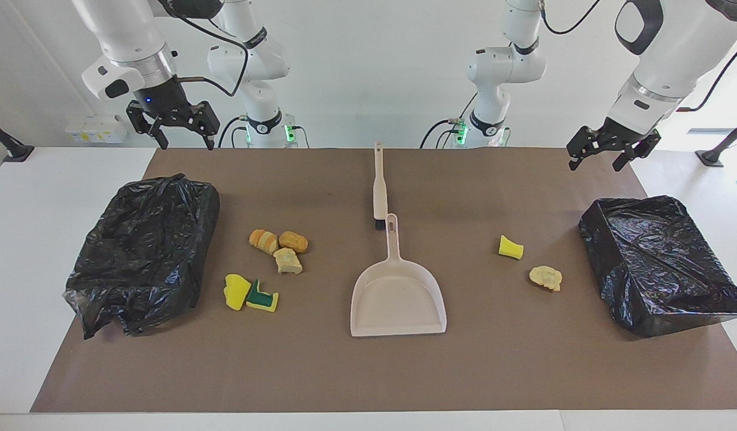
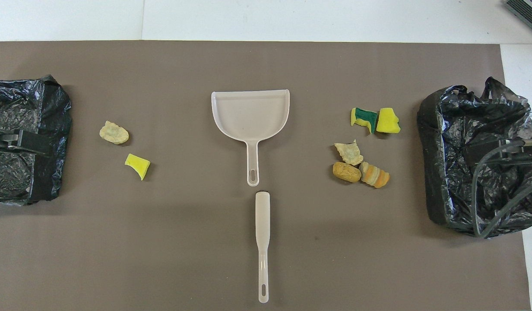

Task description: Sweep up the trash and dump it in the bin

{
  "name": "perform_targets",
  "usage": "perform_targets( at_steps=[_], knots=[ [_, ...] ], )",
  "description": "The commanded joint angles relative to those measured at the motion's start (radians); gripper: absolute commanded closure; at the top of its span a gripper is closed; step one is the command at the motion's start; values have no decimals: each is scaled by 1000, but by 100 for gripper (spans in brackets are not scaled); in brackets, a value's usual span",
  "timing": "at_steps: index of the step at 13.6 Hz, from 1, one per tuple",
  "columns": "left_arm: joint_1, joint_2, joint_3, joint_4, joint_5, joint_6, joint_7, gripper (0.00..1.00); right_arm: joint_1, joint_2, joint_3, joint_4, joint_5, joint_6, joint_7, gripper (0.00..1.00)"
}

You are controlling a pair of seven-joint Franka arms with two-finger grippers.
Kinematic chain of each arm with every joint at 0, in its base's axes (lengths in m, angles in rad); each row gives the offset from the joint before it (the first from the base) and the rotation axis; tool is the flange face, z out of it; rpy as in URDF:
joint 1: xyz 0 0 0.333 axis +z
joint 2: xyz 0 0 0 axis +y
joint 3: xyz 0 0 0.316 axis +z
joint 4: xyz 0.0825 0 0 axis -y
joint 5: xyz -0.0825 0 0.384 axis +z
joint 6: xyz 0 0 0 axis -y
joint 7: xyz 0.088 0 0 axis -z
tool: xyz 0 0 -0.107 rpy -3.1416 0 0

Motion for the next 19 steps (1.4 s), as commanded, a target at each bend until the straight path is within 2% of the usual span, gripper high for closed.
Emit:
perform_targets(
  at_steps=[1,5,7,9,13,17,19],
  knots=[
    [-4,4,-11,41,0,0,-6,0,-10,-29,4,-36,4,19,-24,0],
    [-6,6,-26,57,-7,-28,-3,0,-45,-24,3,-21,2,-24,-23,0],
    [-10,4,-33,53,-9,-31,-3,0,-56,-51,4,-61,2,-44,-41,0],
    [-32,6,-39,43,-10,-25,-5,0,-54,-59,4,-99,2,-16,-50,0],
    [-44,-5,-40,-19,-43,20,-8,0,-48,-43,6,-109,-1,10,-41,0],
    [-108,-75,-40,-183,-43,176,-46,0,-37,31,17,-64,-30,114,-38,0],
    [-133,-98,-40,-249,-43,221,-48,0,1,150,20,20,-36,152,-6,0]
  ],
)
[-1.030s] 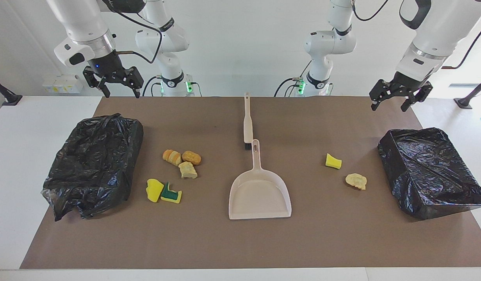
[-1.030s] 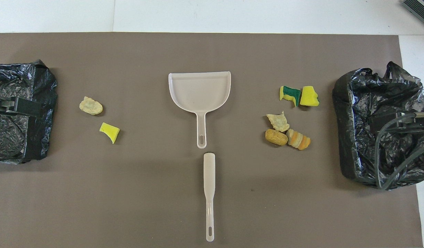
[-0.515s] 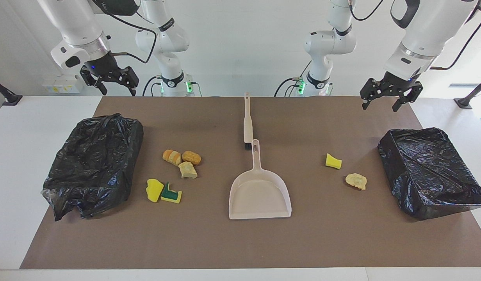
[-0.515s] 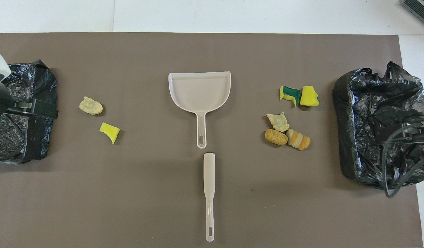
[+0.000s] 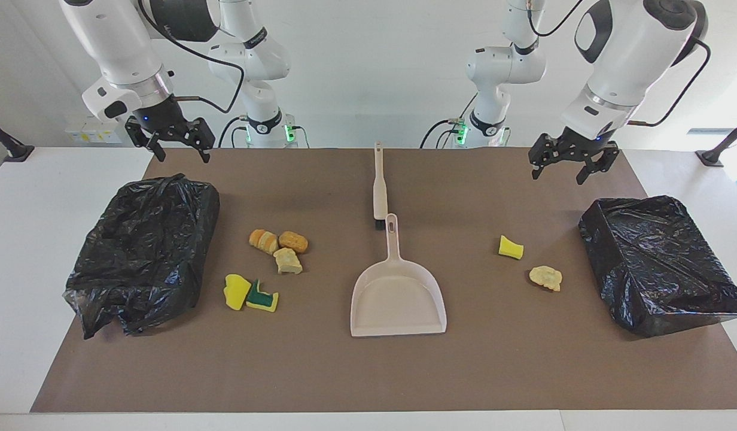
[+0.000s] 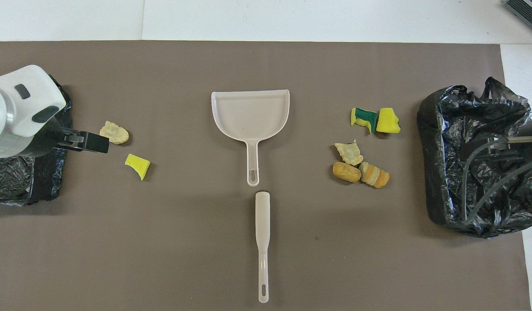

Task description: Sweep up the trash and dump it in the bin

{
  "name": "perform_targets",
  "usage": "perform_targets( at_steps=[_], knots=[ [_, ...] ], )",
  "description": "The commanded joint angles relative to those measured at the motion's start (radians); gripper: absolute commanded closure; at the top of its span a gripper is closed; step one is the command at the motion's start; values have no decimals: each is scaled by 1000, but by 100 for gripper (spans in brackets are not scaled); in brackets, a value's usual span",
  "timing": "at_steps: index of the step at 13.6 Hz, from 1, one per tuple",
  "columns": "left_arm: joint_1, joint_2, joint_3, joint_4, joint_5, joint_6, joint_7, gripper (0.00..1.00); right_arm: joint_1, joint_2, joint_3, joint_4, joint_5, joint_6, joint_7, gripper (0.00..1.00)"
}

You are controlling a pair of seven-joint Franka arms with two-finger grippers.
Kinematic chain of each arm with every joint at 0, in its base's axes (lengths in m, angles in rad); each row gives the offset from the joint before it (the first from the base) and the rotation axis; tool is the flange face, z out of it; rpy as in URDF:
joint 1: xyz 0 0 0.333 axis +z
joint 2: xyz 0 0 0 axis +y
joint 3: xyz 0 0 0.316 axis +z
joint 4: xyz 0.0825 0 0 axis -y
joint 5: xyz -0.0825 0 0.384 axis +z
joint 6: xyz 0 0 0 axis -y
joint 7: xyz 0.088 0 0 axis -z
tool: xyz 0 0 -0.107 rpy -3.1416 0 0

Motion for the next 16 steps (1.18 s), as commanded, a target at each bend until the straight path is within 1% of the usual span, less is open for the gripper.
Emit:
perform_targets(
  at_steps=[1,3,5,6,9,10,13,14,16],
  knots=[
    [-65,-74,13,-135,-7,75,-16,0,62,178,6,123,-21,57,65,0],
    [-115,-88,13,-191,-7,103,-30,0,108,282,6,200,-16,91,143,0],
    [-178,-117,13,-291,-9,184,-99,0,168,356,8,221,-2,160,255,0],
    [-215,-119,13,-329,-9,219,-152,0,195,385,8,223,4,192,286,0],
    [-338,-126,13,-440,-9,331,-280,0,313,427,12,221,44,202,414,0],
    [-381,-128,11,-480,-9,380,-321,0,334,438,12,220,47,202,423,0],
    [-555,-119,13,-634,-9,599,-495,0,377,482,26,226,86,219,439,0],
    [-601,-117,13,-662,-9,636,-525,0,386,490,28,226,90,233,467,0],
    [-694,-105,13,-679,-9,673,-610,0,424,520,29,235,90,239,505,0]
  ],
)
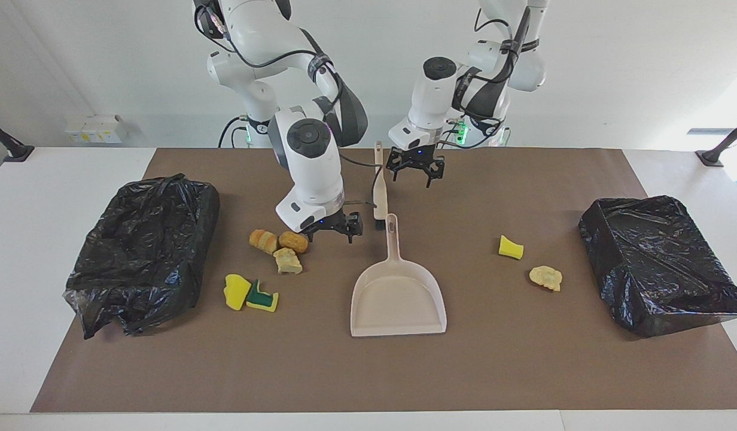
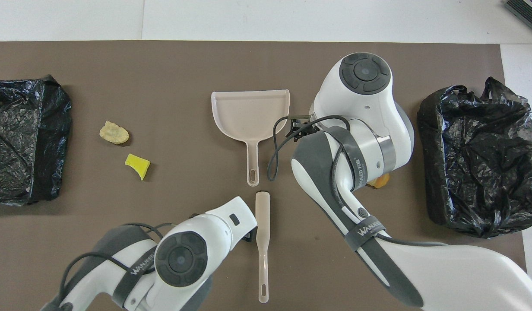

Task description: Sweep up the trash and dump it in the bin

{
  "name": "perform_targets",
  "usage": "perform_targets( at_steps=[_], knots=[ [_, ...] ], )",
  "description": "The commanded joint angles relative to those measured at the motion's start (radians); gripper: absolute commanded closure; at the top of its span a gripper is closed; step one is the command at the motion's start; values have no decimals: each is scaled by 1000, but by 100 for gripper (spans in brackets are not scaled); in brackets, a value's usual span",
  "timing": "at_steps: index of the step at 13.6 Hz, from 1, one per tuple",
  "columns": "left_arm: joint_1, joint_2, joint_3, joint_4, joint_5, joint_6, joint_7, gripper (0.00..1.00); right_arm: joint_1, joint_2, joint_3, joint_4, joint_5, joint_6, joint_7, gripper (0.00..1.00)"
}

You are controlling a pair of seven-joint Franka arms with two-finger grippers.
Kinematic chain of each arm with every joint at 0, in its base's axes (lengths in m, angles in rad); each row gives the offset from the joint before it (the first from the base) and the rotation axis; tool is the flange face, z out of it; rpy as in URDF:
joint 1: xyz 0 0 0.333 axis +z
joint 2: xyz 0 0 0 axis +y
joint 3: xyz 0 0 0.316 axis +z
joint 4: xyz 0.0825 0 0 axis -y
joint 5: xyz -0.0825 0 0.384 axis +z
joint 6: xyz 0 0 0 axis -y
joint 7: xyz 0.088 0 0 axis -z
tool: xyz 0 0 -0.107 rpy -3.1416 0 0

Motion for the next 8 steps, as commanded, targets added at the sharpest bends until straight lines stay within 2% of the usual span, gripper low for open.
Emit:
perform_targets(
  at_steps=[1,3,5,8],
  knots=[
    [-126,-24,23,-66,-4,69,-103,0,44,59,8,40,20,9,45,0],
    [-171,-21,23,-93,-4,115,-119,0,53,65,14,44,83,8,47,0],
    [-194,-7,23,-104,-4,144,-163,0,53,73,42,46,83,35,38,0],
    [-209,0,21,-103,-4,155,-189,0,96,142,65,111,74,75,44,0]
  ],
)
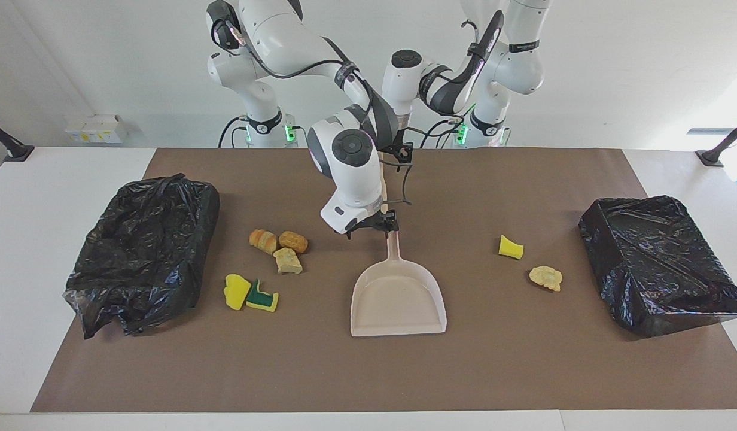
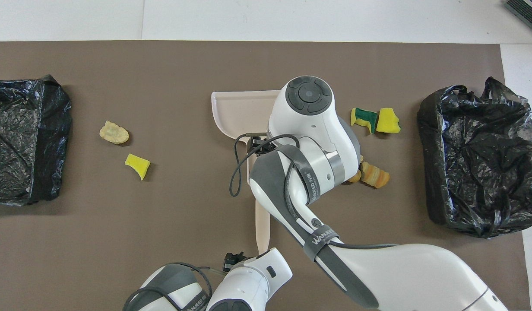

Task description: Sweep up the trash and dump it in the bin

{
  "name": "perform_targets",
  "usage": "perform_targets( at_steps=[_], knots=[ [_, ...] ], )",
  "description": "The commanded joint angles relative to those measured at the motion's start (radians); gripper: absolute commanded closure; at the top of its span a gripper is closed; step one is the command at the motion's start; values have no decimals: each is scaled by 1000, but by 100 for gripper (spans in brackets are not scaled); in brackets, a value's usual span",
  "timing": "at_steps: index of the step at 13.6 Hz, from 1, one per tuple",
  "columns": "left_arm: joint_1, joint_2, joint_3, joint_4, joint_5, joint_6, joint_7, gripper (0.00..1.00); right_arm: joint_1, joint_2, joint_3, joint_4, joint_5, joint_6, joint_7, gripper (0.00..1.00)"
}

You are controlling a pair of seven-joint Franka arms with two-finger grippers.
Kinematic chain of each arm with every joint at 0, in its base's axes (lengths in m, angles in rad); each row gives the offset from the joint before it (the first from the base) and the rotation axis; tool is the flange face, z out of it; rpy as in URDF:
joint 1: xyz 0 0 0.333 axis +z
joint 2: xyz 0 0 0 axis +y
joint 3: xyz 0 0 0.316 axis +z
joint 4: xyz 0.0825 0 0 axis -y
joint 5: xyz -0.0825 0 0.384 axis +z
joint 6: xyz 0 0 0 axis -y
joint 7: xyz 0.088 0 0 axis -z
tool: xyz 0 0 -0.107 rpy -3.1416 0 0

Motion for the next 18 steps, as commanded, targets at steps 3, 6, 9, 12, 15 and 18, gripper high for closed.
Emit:
perform_targets(
  at_steps=[3,6,9,12,15,18],
  knots=[
    [-54,9,20,-19,-4,27,-46,5,48,65,10,75,12,20,16,0],
    [-54,9,20,-19,-4,17,-45,28,48,72,10,58,-26,66,5,0],
    [-54,9,20,-17,-4,12,-46,51,61,75,12,38,-55,69,1,7],
    [-50,10,20,-14,-4,4,-45,96,83,79,10,35,-72,65,-1,29],
    [-37,9,23,-7,-4,-34,-43,100,75,79,10,32,-74,71,-1,99],
    [-33,-4,25,2,-4,-92,-46,100,69,82,10,32,-71,71,-1,100]
  ],
)
